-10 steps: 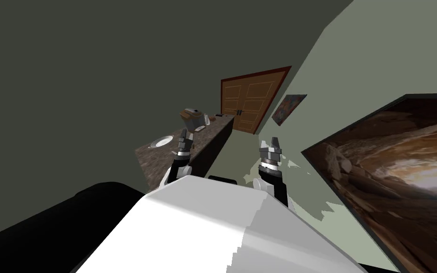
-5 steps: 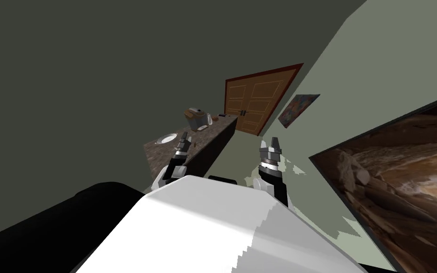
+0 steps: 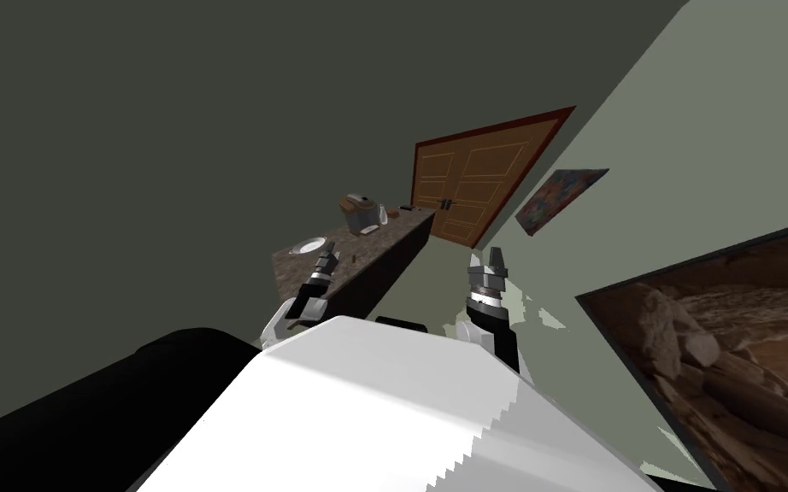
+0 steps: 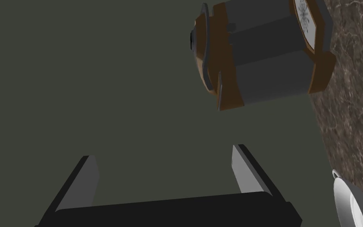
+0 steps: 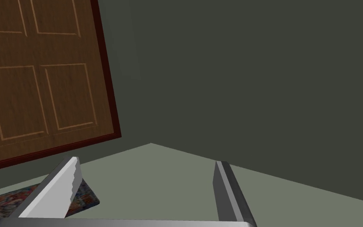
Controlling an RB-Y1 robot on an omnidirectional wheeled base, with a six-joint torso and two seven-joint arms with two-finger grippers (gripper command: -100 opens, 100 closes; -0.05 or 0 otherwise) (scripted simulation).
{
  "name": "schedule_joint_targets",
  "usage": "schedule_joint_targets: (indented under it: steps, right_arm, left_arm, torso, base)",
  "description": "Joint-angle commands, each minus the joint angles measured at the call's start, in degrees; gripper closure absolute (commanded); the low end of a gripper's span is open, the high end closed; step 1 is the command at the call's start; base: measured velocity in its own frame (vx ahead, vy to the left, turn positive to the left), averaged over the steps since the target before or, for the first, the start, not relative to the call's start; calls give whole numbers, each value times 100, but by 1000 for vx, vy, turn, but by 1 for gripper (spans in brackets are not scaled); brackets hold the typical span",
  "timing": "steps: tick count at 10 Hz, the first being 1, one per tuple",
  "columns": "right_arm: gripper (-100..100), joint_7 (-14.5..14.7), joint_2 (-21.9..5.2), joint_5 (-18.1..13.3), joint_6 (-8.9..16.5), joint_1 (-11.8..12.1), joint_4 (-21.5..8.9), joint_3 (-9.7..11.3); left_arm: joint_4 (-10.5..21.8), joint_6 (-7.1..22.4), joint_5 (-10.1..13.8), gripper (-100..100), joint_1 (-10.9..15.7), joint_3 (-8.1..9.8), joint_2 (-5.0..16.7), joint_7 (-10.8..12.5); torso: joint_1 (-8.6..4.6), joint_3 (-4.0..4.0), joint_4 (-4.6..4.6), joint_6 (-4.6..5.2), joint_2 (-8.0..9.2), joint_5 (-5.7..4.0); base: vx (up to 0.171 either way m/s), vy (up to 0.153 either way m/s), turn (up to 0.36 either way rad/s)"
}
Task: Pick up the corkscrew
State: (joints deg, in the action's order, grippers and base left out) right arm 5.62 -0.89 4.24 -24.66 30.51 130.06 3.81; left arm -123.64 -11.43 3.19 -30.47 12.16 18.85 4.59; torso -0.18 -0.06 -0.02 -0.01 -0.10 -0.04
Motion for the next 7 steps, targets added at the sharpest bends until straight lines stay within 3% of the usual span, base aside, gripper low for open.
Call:
schedule_joint_targets:
  steps: [1, 3, 4, 5, 6, 7]
  right_arm:
    - [0, 0, 0, 0, 0, 0, 0, 0]
    - [0, 0, 0, 0, 0, 0, 0, 0]
    - [0, 0, 0, 0, 0, 1, 0, 0]
    - [0, 0, 0, 0, 0, -1, 0, 1]
    - [0, 0, 0, 0, 0, 0, 0, 0]
    - [0, 0, 0, 0, 0, -1, 0, 0]
  left_arm:
    - [30, 202, 49, -100, -6, 116, 117, 71]
    - [322, 619, 224, -100, -40, 483, 511, 283]
    - [337, 756, 224, -100, -40, 483, 524, 283]
    - [500, 957, 332, -100, -66, 662, 720, 390]
    - [500, 1052, 332, -100, -66, 662, 737, 390]
    - [669, 1244, 452, -100, -99, 834, 937, 497]
  torso:
    - [0, 0, 0, 0, 0, 0]
    - [-1, -3, -1, 0, -5, -1]
    - [-7, -6, -2, -1, -10, -1]
    - [-12, -6, -2, 5, -9, -3]
    - [-16, -7, -3, 1, -12, -4]
    - [-9, -6, -2, 4, -9, -3]
  base:
    - [17, -50, 88]
    - [45, -68, 226]
    - [37, -86, 86]
    - [48, -100, 130]
    - [34, -75, 106]
    - [44, -73, 170]
